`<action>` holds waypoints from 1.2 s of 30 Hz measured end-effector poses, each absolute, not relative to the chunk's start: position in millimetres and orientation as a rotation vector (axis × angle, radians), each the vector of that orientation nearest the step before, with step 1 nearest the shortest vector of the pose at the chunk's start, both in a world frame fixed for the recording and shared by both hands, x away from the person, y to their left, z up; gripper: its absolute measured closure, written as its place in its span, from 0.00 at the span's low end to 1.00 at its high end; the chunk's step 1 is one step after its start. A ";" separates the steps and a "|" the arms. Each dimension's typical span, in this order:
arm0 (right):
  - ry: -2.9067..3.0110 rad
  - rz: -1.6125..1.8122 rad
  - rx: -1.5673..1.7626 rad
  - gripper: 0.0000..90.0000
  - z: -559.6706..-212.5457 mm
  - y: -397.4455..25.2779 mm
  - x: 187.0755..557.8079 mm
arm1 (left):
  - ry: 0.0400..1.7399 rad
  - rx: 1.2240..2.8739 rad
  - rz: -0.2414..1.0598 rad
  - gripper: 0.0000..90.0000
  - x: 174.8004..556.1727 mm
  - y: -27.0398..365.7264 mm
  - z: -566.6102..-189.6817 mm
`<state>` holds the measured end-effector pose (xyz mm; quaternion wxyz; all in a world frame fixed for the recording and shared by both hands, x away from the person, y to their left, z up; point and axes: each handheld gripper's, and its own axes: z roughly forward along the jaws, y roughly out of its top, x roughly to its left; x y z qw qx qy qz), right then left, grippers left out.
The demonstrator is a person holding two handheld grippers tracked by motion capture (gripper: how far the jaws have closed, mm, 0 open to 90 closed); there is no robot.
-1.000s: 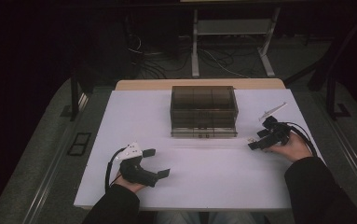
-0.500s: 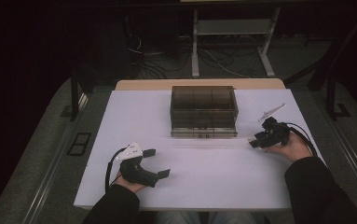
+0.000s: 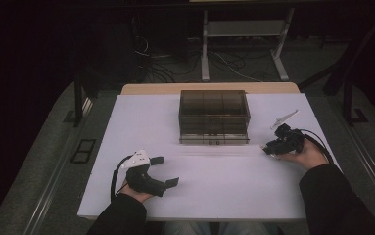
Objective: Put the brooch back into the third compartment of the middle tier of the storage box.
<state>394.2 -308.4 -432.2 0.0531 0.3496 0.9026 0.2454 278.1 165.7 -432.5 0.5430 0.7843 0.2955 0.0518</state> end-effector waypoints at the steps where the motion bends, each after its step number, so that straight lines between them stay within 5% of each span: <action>1: 2.741 0.740 1.057 0.75 -432.2 -308.0 393.9 | 0.702 1.862 0.122 0.00 278.2 165.7 -432.5; 36: 2.750 0.732 1.092 0.88 -431.0 -306.1 392.7 | 0.707 1.863 0.124 0.00 278.4 165.6 -433.0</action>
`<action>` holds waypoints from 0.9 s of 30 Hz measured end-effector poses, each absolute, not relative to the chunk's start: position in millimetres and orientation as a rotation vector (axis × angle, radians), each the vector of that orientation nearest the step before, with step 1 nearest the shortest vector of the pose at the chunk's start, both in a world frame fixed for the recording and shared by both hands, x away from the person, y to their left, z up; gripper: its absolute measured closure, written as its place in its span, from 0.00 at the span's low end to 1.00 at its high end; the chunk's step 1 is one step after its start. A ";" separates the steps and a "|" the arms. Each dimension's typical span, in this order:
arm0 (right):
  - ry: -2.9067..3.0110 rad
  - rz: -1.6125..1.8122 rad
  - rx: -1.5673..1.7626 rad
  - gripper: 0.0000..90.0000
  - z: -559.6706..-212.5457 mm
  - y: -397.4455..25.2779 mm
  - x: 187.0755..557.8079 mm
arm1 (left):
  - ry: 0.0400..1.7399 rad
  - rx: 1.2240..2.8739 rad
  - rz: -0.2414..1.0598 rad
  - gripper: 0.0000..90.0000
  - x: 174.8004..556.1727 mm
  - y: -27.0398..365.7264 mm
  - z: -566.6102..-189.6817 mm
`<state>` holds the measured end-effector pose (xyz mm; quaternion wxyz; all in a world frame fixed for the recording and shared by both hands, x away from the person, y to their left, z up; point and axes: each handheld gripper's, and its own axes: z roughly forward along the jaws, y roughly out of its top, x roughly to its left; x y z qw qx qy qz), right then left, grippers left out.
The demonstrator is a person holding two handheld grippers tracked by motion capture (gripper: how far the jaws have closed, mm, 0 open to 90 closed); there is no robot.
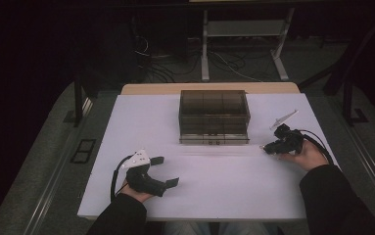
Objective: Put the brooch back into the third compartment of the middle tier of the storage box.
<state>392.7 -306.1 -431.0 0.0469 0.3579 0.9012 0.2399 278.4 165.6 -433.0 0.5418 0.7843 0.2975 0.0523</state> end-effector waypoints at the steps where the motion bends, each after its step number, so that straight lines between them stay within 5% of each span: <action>1: 2.750 0.734 1.097 0.88 -431.0 -306.4 393.0 | 0.706 1.863 0.124 0.00 278.4 165.6 -433.0; 27: 2.731 0.833 1.124 0.88 -408.7 -310.1 389.0 | 0.706 1.864 0.125 0.00 278.2 165.1 -433.2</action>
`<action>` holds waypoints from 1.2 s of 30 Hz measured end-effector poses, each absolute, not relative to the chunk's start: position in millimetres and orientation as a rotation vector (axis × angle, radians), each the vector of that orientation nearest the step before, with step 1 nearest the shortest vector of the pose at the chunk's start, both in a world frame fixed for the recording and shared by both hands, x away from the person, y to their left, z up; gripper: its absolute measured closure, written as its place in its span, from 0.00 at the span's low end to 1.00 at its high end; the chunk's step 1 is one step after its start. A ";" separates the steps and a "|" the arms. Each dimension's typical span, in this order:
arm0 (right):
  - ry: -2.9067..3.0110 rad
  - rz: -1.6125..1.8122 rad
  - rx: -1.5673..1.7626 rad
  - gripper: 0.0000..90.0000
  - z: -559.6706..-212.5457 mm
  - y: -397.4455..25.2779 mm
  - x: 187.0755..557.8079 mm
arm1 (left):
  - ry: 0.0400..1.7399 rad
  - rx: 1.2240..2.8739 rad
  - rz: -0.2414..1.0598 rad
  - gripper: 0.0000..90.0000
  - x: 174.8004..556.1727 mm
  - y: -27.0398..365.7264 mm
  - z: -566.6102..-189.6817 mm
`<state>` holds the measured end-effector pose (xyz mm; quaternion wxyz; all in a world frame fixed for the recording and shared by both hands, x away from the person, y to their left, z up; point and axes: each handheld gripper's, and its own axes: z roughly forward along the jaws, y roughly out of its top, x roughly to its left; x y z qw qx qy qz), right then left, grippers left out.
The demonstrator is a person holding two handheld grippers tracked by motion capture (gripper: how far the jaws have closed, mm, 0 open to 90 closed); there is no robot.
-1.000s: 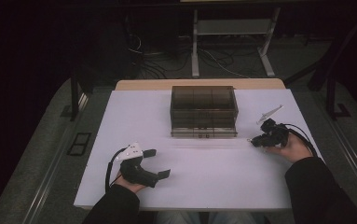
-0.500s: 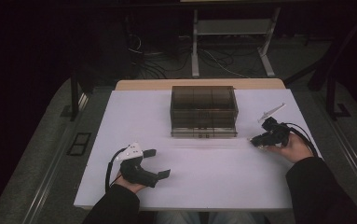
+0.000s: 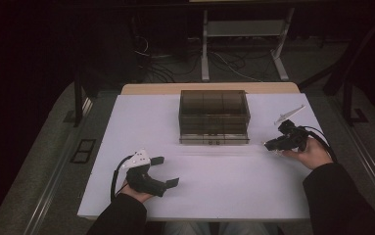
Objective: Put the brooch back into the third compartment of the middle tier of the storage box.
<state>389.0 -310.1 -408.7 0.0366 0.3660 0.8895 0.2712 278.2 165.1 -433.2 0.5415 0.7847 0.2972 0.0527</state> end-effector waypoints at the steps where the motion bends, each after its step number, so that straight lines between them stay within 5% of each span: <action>1: 2.730 0.831 1.120 0.88 -407.3 -309.6 388.9 | 0.706 1.864 0.125 0.00 278.2 165.2 -433.2; 36: 2.703 0.845 1.036 0.88 -364.6 -298.0 394.6 | 0.708 1.862 0.122 0.00 278.3 165.1 -433.2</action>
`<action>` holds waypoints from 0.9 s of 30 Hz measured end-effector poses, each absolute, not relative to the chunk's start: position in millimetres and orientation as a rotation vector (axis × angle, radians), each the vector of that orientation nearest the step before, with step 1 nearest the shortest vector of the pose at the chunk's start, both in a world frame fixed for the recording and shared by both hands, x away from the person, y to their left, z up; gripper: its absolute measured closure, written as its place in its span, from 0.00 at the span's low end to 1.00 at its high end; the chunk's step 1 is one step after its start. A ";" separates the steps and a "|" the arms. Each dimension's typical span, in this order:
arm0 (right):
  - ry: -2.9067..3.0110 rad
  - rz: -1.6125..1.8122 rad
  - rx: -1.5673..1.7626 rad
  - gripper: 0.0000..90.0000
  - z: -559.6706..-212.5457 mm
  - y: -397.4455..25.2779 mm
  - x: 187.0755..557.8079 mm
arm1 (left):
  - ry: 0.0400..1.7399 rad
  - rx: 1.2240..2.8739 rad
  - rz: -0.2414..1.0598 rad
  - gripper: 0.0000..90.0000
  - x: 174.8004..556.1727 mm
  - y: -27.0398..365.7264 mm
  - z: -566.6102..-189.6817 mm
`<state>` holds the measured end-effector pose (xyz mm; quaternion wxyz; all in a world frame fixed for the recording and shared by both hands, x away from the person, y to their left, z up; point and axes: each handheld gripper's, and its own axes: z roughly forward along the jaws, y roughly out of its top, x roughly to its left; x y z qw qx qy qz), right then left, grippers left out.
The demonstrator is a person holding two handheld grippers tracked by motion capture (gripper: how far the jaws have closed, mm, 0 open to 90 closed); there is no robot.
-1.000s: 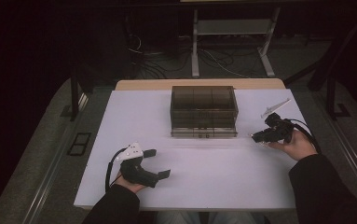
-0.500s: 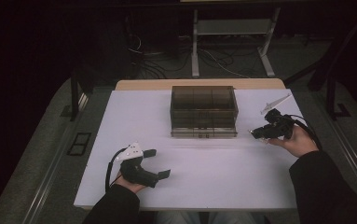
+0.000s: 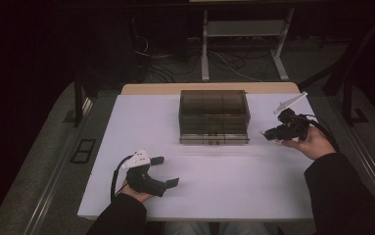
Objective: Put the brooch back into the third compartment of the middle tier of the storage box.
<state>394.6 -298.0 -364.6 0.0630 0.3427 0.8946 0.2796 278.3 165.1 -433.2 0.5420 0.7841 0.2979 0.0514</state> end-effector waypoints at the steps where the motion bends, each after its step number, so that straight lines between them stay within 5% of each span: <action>1: 2.701 0.847 1.034 0.88 -363.3 -297.3 395.0 | 0.707 1.863 0.122 0.00 278.3 165.1 -433.3; 27: 2.687 0.846 0.955 0.88 -328.7 -274.6 403.8 | 0.705 1.864 0.122 0.00 278.4 165.1 -433.3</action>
